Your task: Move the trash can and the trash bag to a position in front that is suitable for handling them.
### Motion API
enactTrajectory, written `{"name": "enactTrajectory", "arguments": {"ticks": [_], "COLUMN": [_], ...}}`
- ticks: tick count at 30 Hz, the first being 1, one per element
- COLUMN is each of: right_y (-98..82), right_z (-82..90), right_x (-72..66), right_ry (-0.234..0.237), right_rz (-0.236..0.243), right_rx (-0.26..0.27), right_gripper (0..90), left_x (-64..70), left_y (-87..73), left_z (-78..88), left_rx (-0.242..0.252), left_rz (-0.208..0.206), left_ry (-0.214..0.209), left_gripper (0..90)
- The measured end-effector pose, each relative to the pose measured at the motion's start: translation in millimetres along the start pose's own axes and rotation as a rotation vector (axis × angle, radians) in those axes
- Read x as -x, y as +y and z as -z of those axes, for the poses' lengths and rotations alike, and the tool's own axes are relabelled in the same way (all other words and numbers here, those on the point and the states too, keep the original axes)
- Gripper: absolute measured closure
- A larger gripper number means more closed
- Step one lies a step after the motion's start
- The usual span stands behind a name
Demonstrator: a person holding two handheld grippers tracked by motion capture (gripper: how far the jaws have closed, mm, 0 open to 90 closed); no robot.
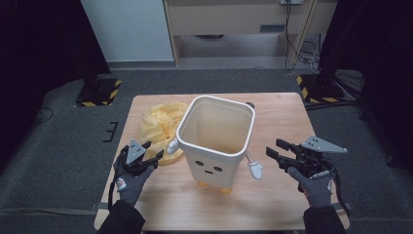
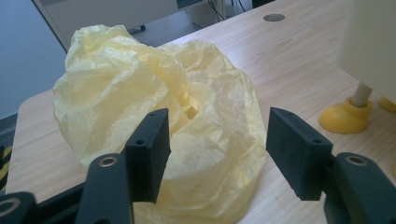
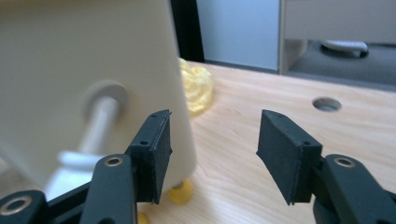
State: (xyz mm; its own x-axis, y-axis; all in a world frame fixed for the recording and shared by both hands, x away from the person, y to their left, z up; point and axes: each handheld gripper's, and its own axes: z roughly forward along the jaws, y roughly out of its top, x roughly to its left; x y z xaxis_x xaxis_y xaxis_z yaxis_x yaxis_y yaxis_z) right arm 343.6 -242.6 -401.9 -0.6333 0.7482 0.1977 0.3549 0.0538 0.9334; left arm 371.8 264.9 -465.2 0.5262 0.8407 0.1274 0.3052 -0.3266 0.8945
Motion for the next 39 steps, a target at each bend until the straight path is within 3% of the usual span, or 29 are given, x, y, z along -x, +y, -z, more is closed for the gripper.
{"name": "enactTrajectory", "arguments": {"ticks": [3, 6, 14, 17, 23, 25, 30, 39], "right_y": [-7.0, -12.5, -27.1, -33.4, -42.0, -44.1, -48.1, -54.5], "right_z": [-3.6, -6.7, -11.4, -12.9, -13.8, -13.3, -13.3, -12.6], "right_x": [5.8, 9.2, 19.2, 22.8, 27.9, 28.7, 30.0, 33.7], "right_ry": [-0.018, -0.031, -0.069, -0.086, -0.115, -0.121, -0.132, -0.158], "right_rz": [-0.004, 0.002, -0.001, -0.007, -0.009, -0.010, -0.013, -0.013], "right_rx": [-0.024, -0.046, -0.093, -0.115, -0.153, -0.158, -0.164, -0.193], "right_gripper": [41.9, 41.7, 42.2, 42.2, 42.2, 42.1, 42.0, 41.3], "left_x": [-5.1, -9.5, -9.2, -7.6, -7.7, -8.6, -5.1, -3.2], "left_y": [-2.8, -8.9, -14.3, -14.6, -15.2, -16.1, -20.6, -37.5], "left_z": [-9.5, -21.2, -23.4, -20.4, -3.2, 6.0, 26.6, 59.2], "left_rx": [0.007, -0.064, -0.135, -0.165, -0.185, -0.183, -0.223, -0.242], "left_rz": [-0.003, 0.000, 0.041, 0.037, 0.047, 0.070, 0.030, 0.073], "left_ry": [0.007, 0.010, -0.046, -0.045, -0.044, -0.054, -0.054, -0.071], "left_gripper": [40.2, 42.9, 63.8, 72.4, 83.4, 84.0, 87.3, 85.9]}}
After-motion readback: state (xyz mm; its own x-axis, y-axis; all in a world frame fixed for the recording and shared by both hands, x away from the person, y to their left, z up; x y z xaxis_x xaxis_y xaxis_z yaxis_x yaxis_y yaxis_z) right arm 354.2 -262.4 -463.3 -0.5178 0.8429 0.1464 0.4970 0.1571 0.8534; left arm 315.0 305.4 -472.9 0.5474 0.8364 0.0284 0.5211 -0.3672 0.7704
